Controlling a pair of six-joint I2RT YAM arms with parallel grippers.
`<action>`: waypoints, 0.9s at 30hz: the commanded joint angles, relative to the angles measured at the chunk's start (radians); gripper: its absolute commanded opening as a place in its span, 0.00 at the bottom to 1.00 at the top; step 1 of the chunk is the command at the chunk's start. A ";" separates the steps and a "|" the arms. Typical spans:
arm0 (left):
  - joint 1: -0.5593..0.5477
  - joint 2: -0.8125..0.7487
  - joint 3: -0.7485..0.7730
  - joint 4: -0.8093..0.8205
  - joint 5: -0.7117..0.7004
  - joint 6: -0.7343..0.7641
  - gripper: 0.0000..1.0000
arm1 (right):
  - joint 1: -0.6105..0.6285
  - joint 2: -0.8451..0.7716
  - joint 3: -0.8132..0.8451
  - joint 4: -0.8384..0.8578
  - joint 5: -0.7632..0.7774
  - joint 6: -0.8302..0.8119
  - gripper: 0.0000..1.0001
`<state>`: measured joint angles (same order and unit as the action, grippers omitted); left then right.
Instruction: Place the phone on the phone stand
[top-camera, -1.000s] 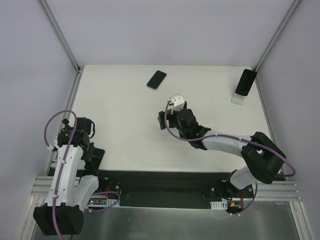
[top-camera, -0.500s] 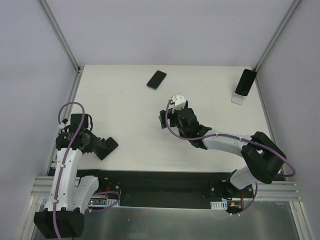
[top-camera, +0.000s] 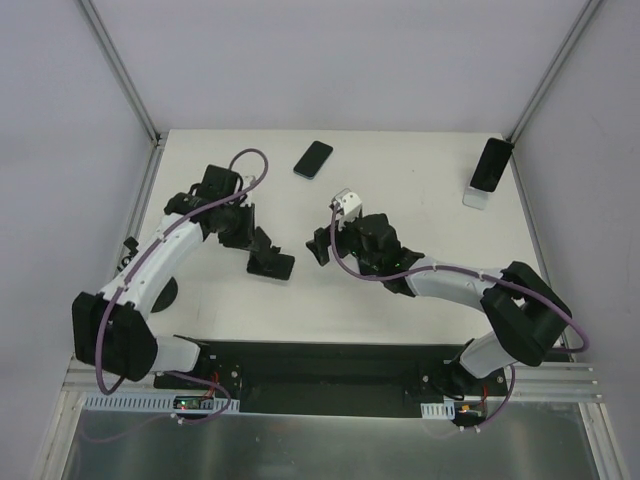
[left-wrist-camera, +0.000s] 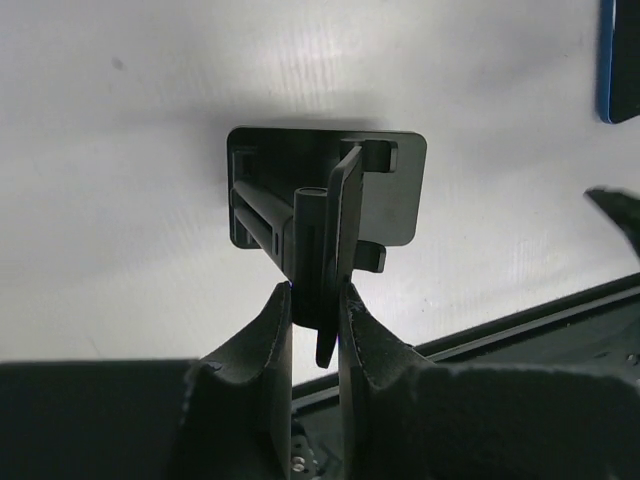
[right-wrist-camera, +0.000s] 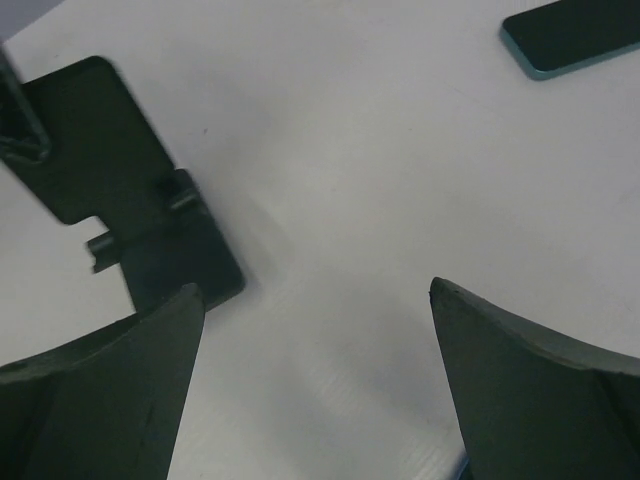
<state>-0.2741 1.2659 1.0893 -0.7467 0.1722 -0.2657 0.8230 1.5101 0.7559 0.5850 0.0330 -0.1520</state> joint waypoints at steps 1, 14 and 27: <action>-0.034 0.139 0.136 0.033 0.116 0.242 0.00 | 0.001 0.010 0.014 0.087 -0.241 -0.037 0.96; -0.109 0.228 0.221 0.044 0.049 0.269 0.69 | 0.002 0.105 0.094 0.073 -0.406 -0.040 0.96; 0.220 0.050 0.337 0.295 0.241 -0.295 0.85 | 0.100 0.229 0.246 0.038 -0.160 -0.078 0.96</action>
<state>-0.1417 1.3212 1.4284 -0.5739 0.2909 -0.3218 0.8845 1.7149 0.9257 0.6094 -0.2234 -0.1917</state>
